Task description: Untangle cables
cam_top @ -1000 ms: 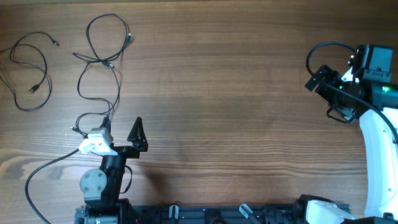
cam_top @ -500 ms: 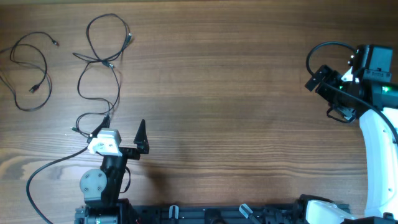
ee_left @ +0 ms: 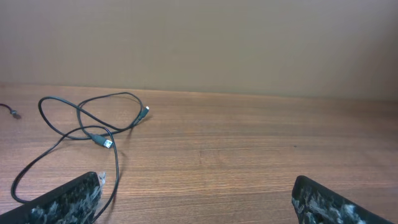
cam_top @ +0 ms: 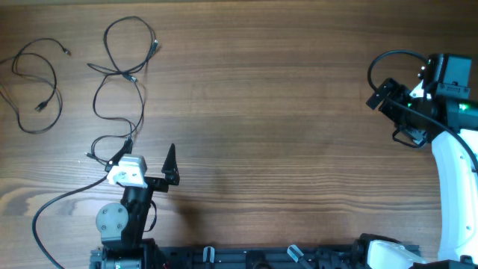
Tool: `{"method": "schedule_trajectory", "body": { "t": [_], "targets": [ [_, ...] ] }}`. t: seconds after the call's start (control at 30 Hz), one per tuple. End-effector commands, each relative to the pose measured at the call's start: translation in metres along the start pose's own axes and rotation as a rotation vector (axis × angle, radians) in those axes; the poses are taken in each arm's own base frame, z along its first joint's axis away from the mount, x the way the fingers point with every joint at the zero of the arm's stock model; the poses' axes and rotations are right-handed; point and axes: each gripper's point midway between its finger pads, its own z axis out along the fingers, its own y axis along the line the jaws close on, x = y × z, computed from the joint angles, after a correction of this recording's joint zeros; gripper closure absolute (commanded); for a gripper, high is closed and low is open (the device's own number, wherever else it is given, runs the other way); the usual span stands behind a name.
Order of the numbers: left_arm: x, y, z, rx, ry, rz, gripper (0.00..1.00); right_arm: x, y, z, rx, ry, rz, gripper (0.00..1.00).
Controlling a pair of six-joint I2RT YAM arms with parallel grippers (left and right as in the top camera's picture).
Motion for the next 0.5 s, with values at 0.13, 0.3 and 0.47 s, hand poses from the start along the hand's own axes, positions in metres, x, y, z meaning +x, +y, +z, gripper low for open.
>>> {"method": "schedule_trajectory", "body": {
  "t": [0.13, 0.3, 0.47],
  "targets": [
    [0.0035, -0.0024, 0.0006, 0.014, 0.003, 0.022, 0.00, -0.0031, 0.0029, -0.0058, -0.017, -0.018, -0.010, 0.00],
    [0.0036, -0.0024, 0.0006, 0.014, 0.004, 0.022, 0.00, -0.0033, 0.0028, -0.0058, -0.017, -0.018, -0.010, 0.00],
    [0.0036, -0.0024, 0.0006, 0.014, 0.004, 0.022, 0.00, -0.0036, 0.0033, -0.0089, -0.021, -0.027, -0.011, 0.00]
  ]
}}
